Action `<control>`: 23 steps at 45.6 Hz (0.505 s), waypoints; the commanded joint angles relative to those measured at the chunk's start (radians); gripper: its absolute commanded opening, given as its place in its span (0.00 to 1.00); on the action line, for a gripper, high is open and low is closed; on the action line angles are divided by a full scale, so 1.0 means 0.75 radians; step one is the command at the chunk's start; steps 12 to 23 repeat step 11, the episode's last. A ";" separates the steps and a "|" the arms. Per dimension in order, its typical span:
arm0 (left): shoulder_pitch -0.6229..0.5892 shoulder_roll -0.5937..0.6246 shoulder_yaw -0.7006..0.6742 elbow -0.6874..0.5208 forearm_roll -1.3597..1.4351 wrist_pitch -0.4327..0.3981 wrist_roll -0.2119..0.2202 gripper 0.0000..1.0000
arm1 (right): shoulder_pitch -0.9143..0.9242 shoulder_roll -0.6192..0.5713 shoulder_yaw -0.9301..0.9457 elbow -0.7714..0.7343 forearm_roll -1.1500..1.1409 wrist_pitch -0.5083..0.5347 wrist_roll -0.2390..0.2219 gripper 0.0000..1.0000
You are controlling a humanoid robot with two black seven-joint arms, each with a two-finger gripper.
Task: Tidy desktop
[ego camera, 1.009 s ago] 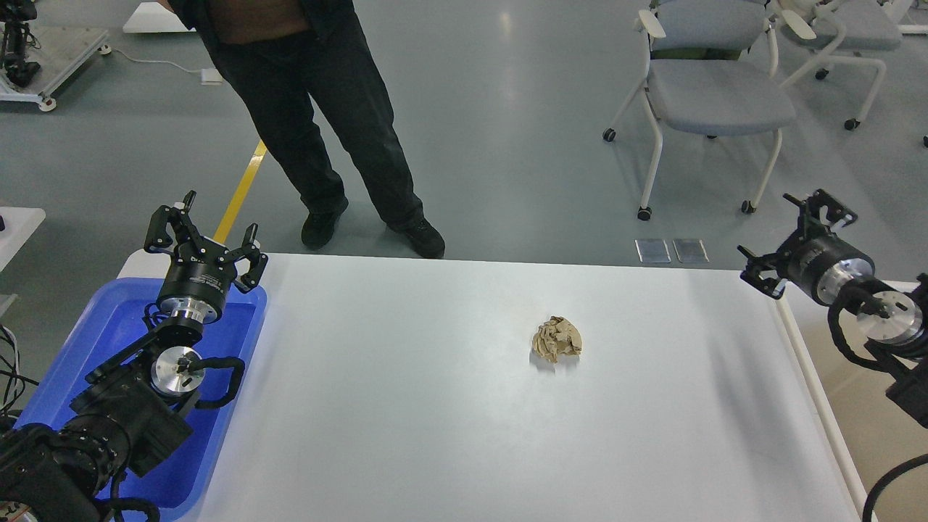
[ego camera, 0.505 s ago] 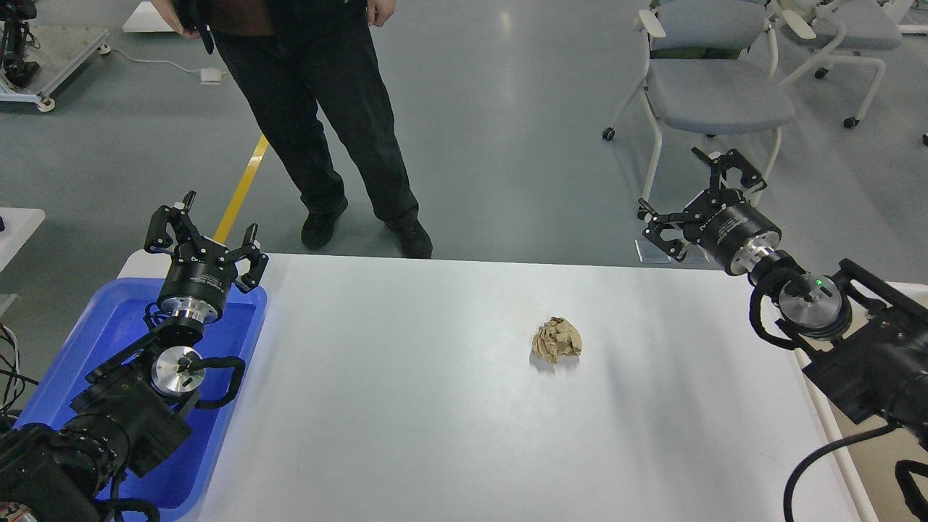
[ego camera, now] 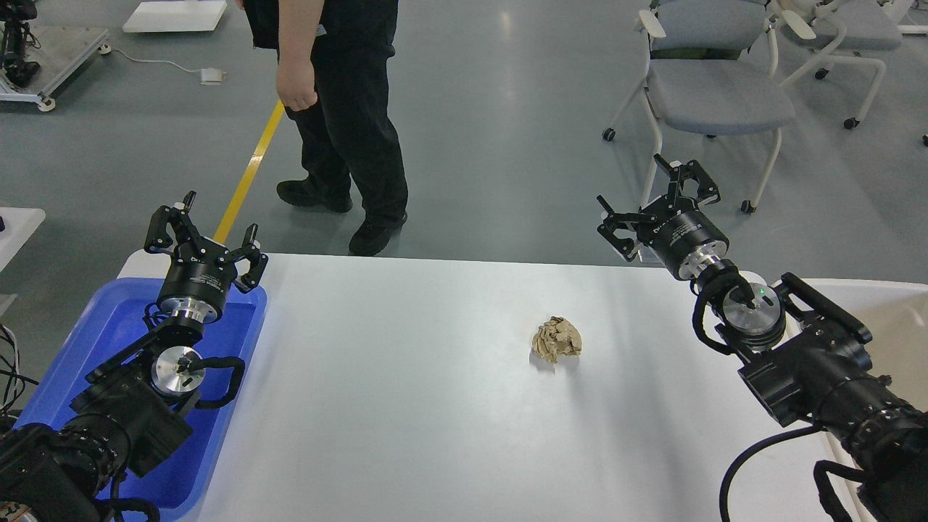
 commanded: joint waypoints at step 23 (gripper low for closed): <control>0.000 0.000 0.000 0.000 0.000 0.000 0.000 1.00 | -0.054 0.023 0.012 -0.032 -0.008 0.009 0.000 1.00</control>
